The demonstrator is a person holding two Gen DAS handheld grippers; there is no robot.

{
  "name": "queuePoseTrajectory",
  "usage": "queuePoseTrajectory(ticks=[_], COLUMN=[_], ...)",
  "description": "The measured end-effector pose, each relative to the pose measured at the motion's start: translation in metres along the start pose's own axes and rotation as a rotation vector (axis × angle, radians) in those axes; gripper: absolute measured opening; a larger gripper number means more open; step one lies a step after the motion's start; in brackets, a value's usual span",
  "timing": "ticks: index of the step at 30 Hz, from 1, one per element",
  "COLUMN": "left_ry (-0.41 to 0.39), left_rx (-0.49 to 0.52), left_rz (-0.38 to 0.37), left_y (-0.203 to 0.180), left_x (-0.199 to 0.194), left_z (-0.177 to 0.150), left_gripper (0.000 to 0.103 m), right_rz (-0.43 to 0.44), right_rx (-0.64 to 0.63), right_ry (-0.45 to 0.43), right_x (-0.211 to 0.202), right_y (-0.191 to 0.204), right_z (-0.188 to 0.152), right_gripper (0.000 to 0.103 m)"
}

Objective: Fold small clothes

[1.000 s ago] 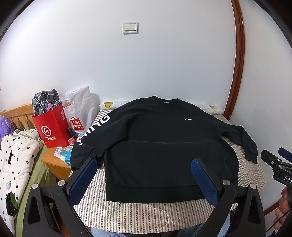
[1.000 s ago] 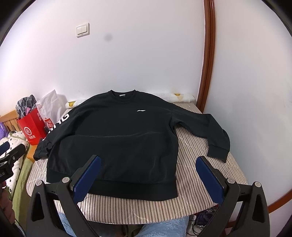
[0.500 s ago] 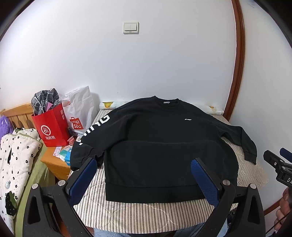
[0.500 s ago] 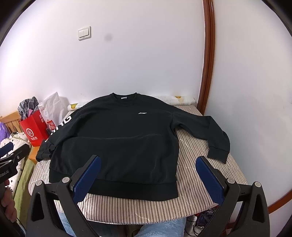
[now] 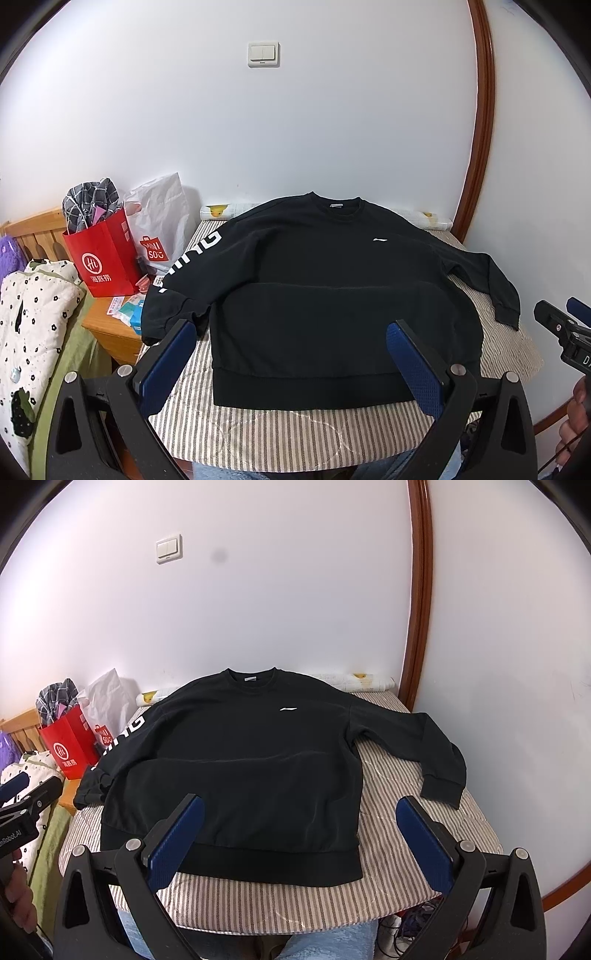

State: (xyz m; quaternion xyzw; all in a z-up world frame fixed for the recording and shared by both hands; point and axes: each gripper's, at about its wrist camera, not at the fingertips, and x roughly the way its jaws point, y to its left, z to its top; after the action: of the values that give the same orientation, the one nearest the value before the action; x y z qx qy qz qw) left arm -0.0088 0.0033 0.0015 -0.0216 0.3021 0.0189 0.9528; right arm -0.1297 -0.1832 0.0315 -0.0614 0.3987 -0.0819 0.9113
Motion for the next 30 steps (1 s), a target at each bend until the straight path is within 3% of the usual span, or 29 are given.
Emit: queuePoseTrajectory(ticks=[19, 30], left_ry=[0.004, 0.017], left_rx=[0.013, 0.019], left_rz=[-0.009, -0.062], left_y=[-0.005, -0.006], left_x=[0.004, 0.023], left_z=[0.004, 0.0], left_gripper=[0.103, 0.103], right_rz=[-0.007, -0.015], right_rx=[0.019, 0.029], right_ry=[-0.008, 0.006], right_x=[0.0, 0.011], right_y=[-0.004, -0.007], right_z=[0.001, -0.001], right_gripper=[0.102, 0.102])
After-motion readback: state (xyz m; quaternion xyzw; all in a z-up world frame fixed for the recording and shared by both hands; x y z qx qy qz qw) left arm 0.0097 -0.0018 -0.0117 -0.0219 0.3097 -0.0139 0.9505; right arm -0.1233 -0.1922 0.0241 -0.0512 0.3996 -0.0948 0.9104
